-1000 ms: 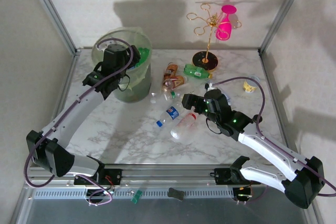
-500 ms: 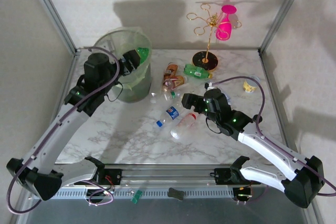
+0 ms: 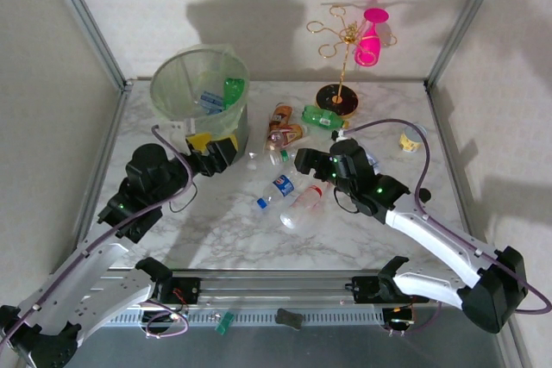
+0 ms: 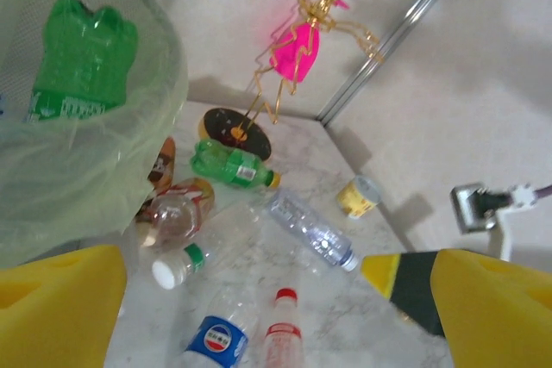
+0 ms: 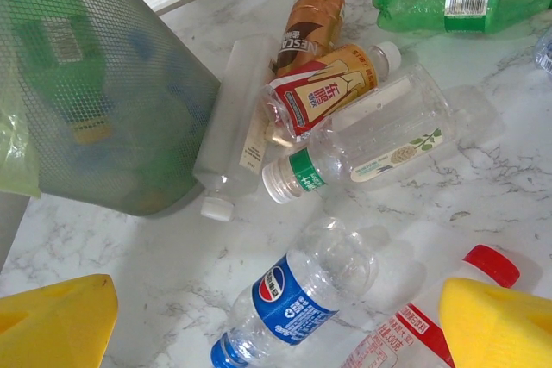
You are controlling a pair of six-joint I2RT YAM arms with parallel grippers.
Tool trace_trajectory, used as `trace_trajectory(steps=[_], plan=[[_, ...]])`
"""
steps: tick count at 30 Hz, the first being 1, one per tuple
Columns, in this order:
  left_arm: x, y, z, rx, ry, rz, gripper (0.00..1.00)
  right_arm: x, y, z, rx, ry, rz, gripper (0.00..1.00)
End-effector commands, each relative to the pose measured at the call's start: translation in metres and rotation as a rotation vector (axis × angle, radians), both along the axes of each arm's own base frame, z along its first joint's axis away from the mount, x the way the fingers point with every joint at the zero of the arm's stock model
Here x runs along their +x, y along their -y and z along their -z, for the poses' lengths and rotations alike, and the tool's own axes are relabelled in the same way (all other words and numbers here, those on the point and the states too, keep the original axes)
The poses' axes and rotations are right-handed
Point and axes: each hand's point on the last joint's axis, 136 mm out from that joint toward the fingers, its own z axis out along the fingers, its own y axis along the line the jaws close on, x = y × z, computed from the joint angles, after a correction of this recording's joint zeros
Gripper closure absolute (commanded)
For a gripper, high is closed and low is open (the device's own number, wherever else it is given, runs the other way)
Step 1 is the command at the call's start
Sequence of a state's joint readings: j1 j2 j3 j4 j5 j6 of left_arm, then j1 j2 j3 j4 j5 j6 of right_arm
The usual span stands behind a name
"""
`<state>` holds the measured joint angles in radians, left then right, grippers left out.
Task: Put the plastic bottles in the bin
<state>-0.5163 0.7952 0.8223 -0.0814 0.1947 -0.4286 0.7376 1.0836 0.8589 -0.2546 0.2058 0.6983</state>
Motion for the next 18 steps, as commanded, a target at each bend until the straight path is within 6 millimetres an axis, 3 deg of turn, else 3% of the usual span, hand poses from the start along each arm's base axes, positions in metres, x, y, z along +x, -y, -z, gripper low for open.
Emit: trace_trajectory(steps=[1, 5, 11, 18], plan=[[0.002, -0.007, -0.004, 0.049, 0.077, -0.043, 0.09, 0.004, -0.002, -0.011, -0.003, 0.008, -0.002, 0.04], [0.007, -0.012, -0.007, 0.029, 0.06, -0.089, 0.1, 0.007, -0.003, -0.01, -0.026, 0.001, -0.005, 0.04], [0.014, 0.001, -0.037, -0.02, 0.078, -0.055, 0.1, 0.015, 0.003, -0.013, -0.101, -0.006, 0.037, 0.04], [0.016, -0.002, -0.011, -0.006, 0.059, -0.081, 0.09, 0.031, 0.012, -0.009, -0.214, -0.017, 0.064, 0.03]])
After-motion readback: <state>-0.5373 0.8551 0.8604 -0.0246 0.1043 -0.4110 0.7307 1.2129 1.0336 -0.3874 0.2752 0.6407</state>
